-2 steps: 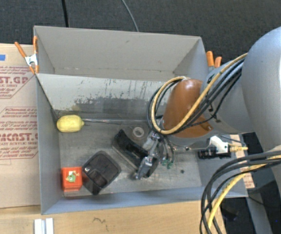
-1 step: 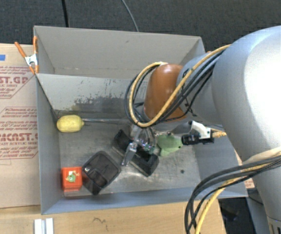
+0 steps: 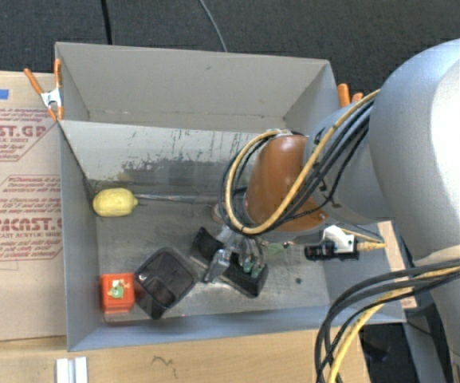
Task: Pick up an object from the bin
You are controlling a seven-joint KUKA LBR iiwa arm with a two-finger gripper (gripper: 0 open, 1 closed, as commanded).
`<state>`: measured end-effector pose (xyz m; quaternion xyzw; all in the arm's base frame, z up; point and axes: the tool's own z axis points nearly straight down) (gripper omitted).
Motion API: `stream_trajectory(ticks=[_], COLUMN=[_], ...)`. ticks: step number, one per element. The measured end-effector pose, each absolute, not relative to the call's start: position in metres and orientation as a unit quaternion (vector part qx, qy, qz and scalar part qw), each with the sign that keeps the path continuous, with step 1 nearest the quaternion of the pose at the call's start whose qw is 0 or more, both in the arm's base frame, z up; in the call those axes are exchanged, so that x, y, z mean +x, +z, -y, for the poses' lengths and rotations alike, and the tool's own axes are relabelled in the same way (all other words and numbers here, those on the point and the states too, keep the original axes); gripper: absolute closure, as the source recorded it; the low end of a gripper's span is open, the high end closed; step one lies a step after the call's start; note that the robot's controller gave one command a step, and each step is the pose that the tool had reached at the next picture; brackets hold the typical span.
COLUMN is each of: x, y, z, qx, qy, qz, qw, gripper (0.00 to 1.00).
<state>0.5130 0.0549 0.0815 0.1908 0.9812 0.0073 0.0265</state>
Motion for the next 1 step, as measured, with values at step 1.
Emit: stream_trajectory(ticks=[1], x=[0.5130], y=[0.0815], z=[-0.0549], qx=[0.191], qy=[0.007], qz=[-0.981], qw=[0.026], gripper=[1.00])
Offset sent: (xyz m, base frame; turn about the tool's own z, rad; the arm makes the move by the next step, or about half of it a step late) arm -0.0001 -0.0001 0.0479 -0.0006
